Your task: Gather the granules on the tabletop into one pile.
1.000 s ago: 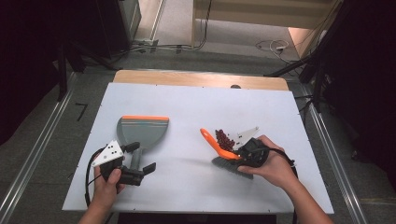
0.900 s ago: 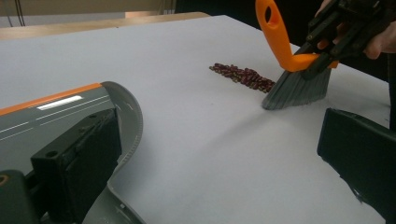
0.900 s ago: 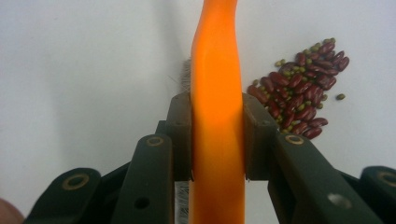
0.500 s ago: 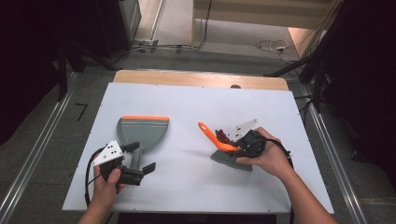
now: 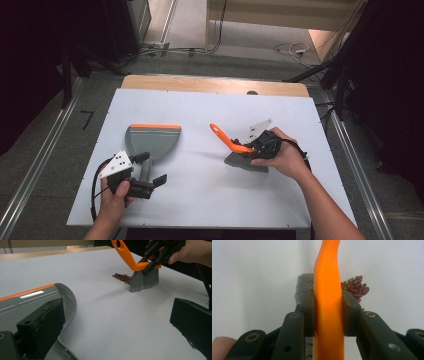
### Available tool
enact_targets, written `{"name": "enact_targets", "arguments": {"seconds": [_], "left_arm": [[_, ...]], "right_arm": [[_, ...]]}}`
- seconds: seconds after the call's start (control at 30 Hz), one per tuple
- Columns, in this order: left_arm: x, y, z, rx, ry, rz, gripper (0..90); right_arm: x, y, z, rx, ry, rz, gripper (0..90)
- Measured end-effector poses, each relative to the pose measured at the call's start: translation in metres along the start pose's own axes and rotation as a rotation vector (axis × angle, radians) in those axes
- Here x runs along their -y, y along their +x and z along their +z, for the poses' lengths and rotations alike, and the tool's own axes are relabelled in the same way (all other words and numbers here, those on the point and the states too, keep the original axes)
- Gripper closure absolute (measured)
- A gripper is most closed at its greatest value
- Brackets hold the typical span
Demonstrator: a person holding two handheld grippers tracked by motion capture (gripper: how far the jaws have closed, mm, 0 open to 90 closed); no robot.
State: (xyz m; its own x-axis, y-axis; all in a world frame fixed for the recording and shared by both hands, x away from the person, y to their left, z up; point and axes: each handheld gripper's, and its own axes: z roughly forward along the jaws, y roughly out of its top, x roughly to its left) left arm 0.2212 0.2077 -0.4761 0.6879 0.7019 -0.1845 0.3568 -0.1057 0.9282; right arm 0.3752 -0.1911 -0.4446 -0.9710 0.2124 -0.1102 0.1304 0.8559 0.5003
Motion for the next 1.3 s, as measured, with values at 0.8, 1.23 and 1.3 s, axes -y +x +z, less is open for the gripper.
{"name": "enact_targets", "arguments": {"seconds": [0.8,1.23,1.3], "left_arm": [[0.0,0.0,0.0,0.001,0.0,-0.002,0.5],[0.001,0.0,0.001,0.0,0.002,-0.003,0.5],[0.001,0.0,0.001,0.0,0.0,-0.003,0.5]], "right_arm": [[-0.004,-0.023,0.005,0.001,-0.017,0.012,67.1],[-0.003,-0.03,0.007,-0.001,-0.03,0.017,67.1],[-0.003,-0.03,0.007,-0.004,-0.035,0.022,67.1]]}}
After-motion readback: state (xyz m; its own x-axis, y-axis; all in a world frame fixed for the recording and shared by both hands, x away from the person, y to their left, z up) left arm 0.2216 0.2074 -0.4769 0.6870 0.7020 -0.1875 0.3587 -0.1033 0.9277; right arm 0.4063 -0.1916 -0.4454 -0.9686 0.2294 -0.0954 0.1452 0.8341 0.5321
